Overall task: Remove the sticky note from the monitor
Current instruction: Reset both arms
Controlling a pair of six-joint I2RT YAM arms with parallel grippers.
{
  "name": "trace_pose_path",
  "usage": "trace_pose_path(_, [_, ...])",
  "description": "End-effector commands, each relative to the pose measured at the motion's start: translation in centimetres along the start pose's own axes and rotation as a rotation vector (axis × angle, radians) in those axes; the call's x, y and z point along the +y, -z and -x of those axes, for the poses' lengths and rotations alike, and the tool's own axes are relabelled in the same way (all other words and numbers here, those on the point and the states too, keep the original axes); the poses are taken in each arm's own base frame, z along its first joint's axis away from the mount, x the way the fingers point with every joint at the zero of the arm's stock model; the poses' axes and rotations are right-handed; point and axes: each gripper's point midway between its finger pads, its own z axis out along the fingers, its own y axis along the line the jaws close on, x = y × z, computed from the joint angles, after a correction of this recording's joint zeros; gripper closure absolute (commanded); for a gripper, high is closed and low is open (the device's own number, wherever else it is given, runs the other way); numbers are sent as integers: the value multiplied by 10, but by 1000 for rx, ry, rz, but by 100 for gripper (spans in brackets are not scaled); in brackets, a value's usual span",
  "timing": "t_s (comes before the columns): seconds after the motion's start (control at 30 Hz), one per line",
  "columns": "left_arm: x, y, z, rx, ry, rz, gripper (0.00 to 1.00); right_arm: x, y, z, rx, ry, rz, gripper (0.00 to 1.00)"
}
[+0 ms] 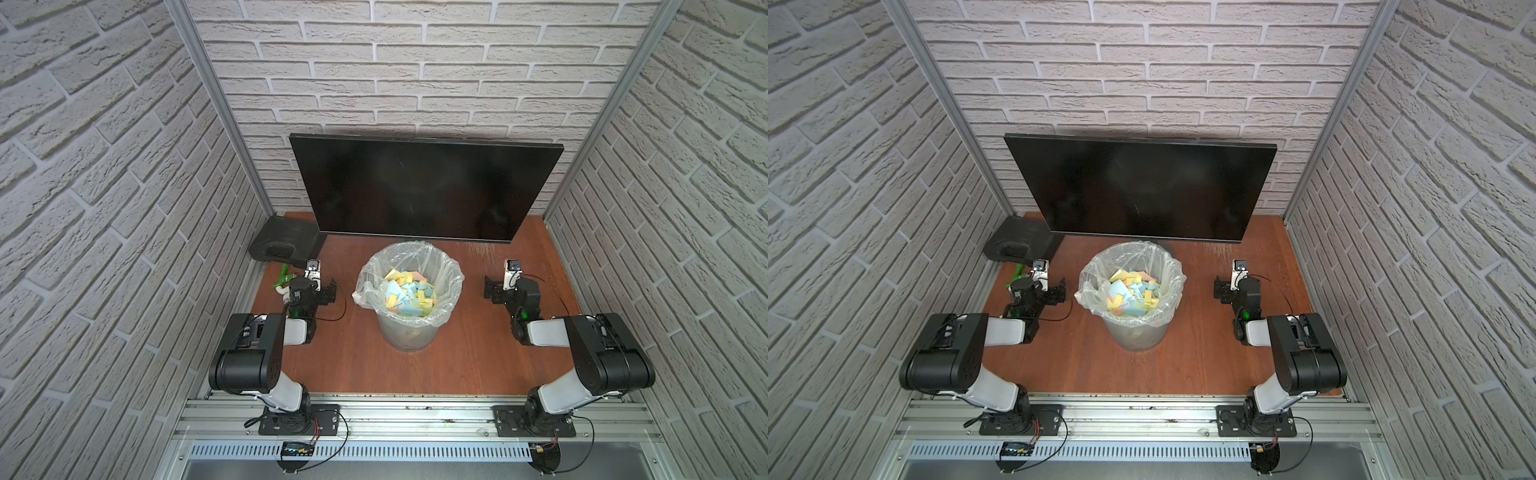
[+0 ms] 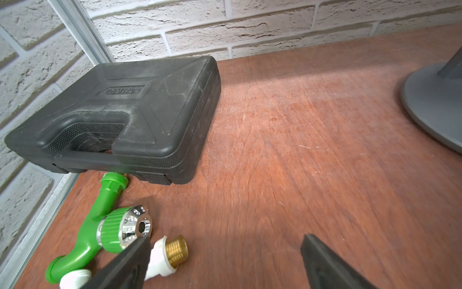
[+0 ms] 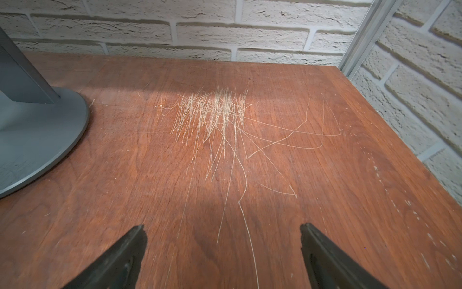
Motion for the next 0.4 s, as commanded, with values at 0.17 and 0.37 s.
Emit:
trace_pose_path(0.17, [0, -2, 16, -49, -14, 6, 2, 0, 0, 16, -57, 0, 6, 1])
trace_pose_path(0.37, [0, -2, 16, -49, -14, 6, 2, 2, -1, 16, -49, 4, 14, 1])
